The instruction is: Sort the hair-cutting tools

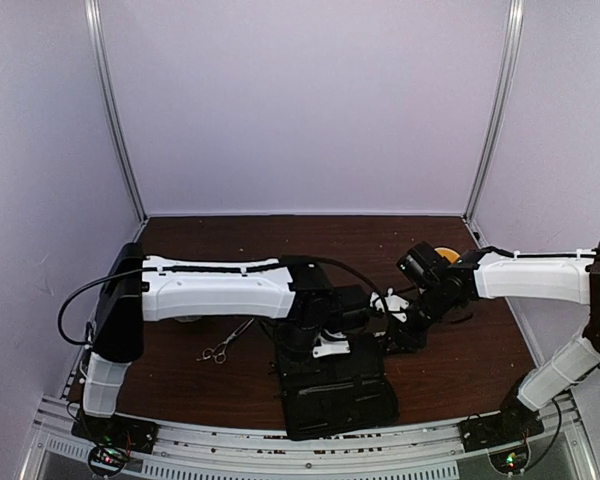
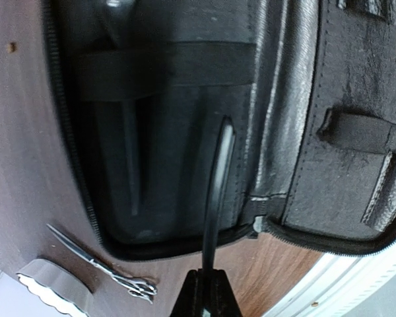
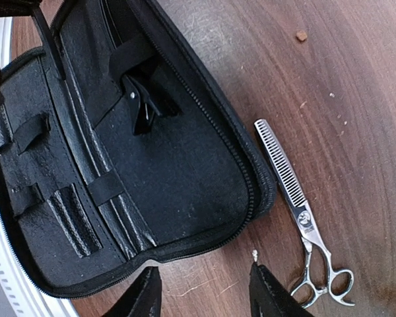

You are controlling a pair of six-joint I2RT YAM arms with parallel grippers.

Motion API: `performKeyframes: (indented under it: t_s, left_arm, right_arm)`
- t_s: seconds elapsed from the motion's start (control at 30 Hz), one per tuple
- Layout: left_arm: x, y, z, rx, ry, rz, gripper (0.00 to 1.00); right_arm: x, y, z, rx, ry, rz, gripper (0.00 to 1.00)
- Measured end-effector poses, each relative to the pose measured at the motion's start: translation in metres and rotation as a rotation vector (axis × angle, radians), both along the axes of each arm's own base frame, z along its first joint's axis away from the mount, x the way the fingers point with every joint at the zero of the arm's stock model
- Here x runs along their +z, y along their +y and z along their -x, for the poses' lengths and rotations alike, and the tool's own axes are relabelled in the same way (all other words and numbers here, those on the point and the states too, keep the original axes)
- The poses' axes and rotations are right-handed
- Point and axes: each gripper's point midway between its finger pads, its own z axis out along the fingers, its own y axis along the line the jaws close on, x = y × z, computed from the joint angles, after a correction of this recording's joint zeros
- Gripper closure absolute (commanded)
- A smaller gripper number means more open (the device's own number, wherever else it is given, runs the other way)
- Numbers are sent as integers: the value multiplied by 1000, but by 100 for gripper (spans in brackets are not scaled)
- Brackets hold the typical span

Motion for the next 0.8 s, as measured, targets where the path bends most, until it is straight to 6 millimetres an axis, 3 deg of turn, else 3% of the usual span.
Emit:
performKeyframes:
  t_s: [0.27,0.8]
  left_arm:
    - [-17,3,10,14,23,-57,100]
    - [-22,2,-2,67,-38,-84,100]
  right_arm:
    - [-18,-4,10,22,74,41,53]
    - [-27,-5,21,54,135,51,53]
